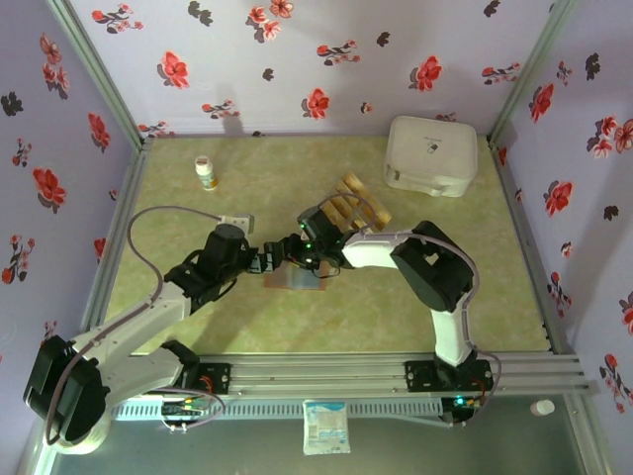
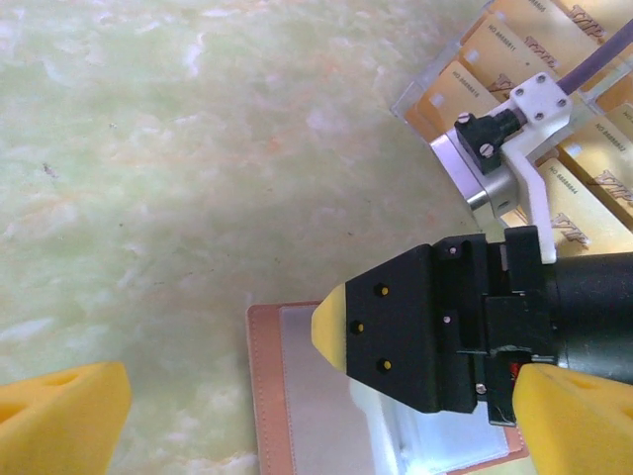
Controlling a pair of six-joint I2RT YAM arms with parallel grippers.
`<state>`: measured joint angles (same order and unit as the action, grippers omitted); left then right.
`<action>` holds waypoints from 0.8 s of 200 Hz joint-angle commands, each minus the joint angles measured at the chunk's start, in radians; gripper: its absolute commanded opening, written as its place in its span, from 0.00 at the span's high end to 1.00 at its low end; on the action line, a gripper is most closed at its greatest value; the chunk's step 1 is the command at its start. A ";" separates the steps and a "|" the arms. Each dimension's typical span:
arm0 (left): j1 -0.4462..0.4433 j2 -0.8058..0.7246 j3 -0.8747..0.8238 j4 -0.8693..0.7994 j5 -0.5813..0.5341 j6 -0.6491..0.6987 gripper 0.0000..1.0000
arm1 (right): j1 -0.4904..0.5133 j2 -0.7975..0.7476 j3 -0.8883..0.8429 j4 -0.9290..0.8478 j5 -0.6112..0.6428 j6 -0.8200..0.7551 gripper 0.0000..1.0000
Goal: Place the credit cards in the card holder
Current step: Flip over the card slot in the card holder.
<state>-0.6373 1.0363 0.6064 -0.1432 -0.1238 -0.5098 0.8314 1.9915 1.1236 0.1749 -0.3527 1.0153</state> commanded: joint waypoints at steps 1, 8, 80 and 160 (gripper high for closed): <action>0.011 -0.012 -0.006 -0.010 -0.020 -0.018 0.00 | 0.006 0.018 0.019 0.043 -0.018 0.032 0.58; 0.012 -0.011 -0.006 -0.012 -0.021 -0.018 0.00 | 0.007 0.014 0.019 0.042 -0.023 0.029 0.58; 0.031 0.057 -0.002 -0.048 -0.019 -0.016 0.00 | -0.029 -0.203 -0.044 -0.056 -0.002 -0.062 0.57; 0.040 0.216 0.043 -0.072 -0.019 -0.010 0.00 | -0.072 -0.454 -0.182 -0.429 0.281 -0.278 0.54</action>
<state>-0.6075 1.2118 0.6098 -0.1864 -0.1242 -0.5213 0.7628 1.5837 0.9745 -0.0574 -0.2276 0.8490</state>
